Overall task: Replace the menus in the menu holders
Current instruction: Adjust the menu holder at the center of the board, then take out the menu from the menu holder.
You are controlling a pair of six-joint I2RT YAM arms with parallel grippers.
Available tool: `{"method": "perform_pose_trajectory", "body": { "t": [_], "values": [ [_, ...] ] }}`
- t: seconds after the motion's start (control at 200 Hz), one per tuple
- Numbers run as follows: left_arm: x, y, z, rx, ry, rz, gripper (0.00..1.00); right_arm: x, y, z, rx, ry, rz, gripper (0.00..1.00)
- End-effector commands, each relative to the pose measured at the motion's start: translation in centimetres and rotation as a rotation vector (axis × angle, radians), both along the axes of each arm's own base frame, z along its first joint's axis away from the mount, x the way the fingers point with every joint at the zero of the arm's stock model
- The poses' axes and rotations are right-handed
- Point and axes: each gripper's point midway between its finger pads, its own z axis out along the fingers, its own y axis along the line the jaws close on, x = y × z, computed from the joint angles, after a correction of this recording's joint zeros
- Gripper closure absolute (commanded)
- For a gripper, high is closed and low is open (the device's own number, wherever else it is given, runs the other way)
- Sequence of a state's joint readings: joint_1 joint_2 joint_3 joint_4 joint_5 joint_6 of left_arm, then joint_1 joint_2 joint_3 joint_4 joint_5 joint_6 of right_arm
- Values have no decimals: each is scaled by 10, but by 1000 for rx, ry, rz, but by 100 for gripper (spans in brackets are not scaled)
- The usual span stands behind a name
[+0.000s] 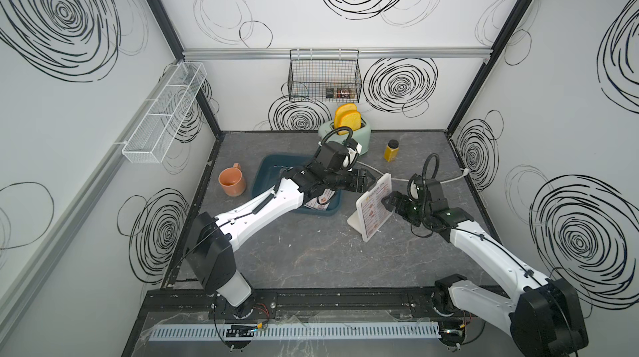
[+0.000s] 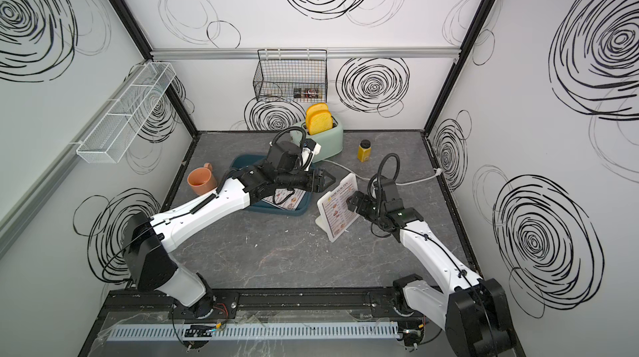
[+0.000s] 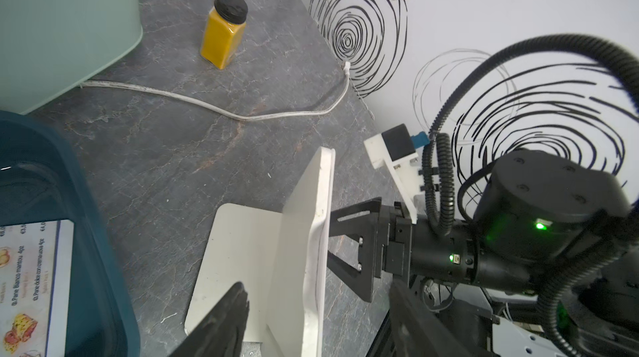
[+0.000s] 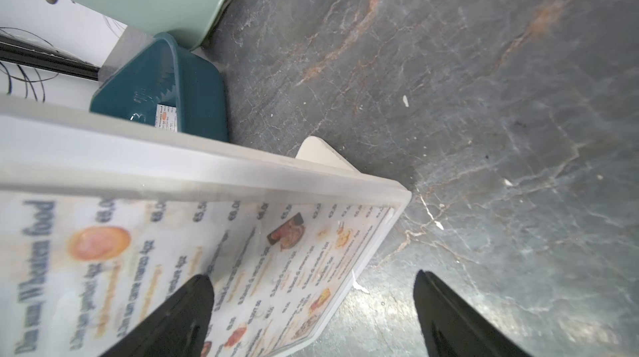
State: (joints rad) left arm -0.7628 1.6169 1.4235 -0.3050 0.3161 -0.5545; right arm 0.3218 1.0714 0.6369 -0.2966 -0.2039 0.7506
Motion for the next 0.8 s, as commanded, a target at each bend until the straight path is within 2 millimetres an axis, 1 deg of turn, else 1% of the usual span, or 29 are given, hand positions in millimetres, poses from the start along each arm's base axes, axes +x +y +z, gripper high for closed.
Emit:
{"method": "perform_pose_trajectory", "body": {
  "t": [0.0, 0.21, 0.255, 0.51, 0.585, 0.695, 0.795],
  "values": [
    [-5, -14, 11, -25, 18, -27, 36, 9, -3, 16, -1, -63, -3, 5],
    [-5, -26, -1, 32, 34, -37, 43, -2, -15, 15, -60, -59, -9, 5],
    [-4, -28, -4, 44, 35, -37, 47, -4, -17, 14, -68, -56, -10, 5],
    [1, -34, -14, 110, 30, -29, 53, -10, -20, 13, -74, -55, -12, 5],
    [-1, -37, -15, 109, 34, -38, 59, -10, -20, 14, -75, -56, -11, 5],
    [-4, -40, -16, 105, 39, -52, 61, -11, -21, 12, -76, -52, -13, 5],
    [-6, -42, -19, 114, 46, -58, 61, -12, -21, 12, -75, -54, -13, 5]
  ]
}}
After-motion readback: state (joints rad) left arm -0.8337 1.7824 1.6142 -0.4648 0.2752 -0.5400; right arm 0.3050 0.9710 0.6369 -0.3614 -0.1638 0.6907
